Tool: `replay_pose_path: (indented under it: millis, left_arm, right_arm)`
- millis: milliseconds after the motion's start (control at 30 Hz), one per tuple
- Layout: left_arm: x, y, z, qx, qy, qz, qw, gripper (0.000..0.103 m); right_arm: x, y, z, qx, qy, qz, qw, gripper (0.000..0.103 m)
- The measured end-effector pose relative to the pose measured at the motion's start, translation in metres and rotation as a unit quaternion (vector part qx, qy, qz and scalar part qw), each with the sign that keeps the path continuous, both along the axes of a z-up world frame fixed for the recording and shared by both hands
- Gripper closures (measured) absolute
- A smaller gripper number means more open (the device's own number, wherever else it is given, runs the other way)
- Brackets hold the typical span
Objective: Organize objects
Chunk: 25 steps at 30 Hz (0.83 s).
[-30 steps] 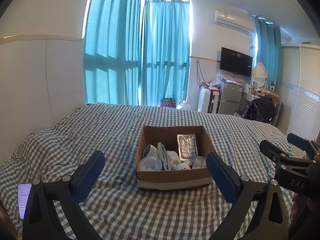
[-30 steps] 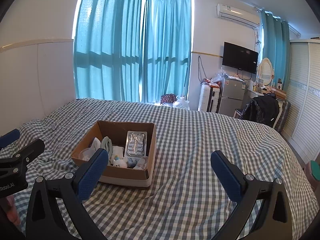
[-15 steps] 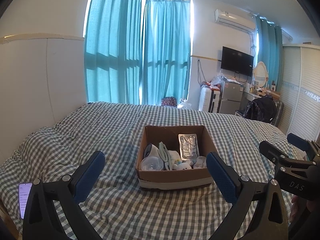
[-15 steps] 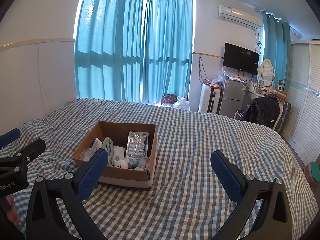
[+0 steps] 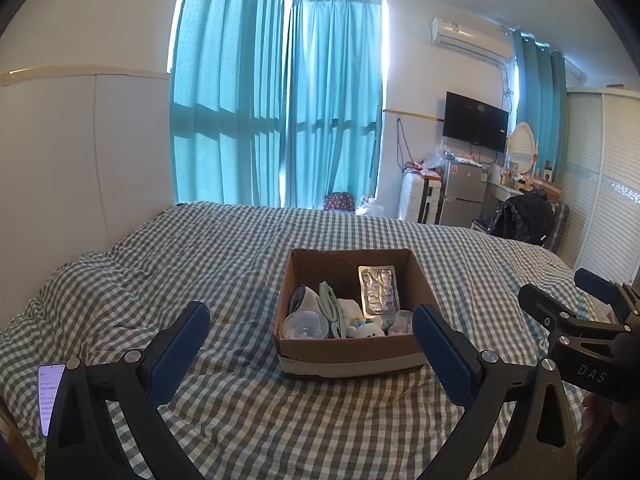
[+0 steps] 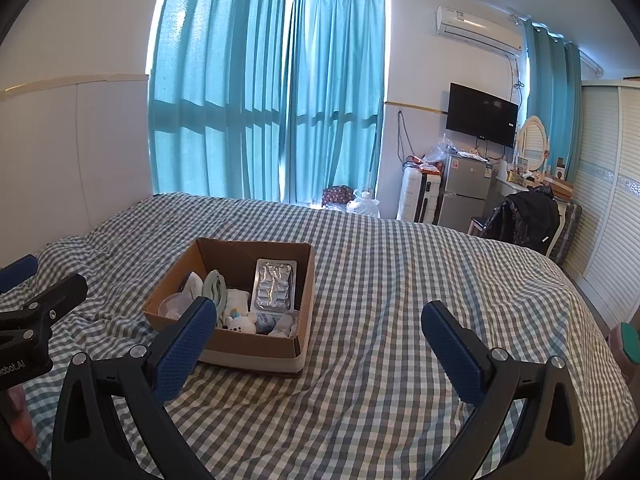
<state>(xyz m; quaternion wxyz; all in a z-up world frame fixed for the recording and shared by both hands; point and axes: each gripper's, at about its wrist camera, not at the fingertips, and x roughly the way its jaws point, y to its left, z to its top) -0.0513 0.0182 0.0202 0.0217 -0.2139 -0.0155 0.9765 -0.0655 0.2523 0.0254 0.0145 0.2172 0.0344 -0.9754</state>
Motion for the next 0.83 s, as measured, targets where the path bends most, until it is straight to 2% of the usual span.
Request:
replay_pose_path:
  millis: [833]
  left_arm:
    - [0.0006, 0.0004, -0.0020, -0.008, 0.004, 0.007, 0.9999, 0.000]
  right_arm:
    - [0.0000, -0.0033, -0.0025, 0.002, -0.004, 0.002, 1.000, 0.000]
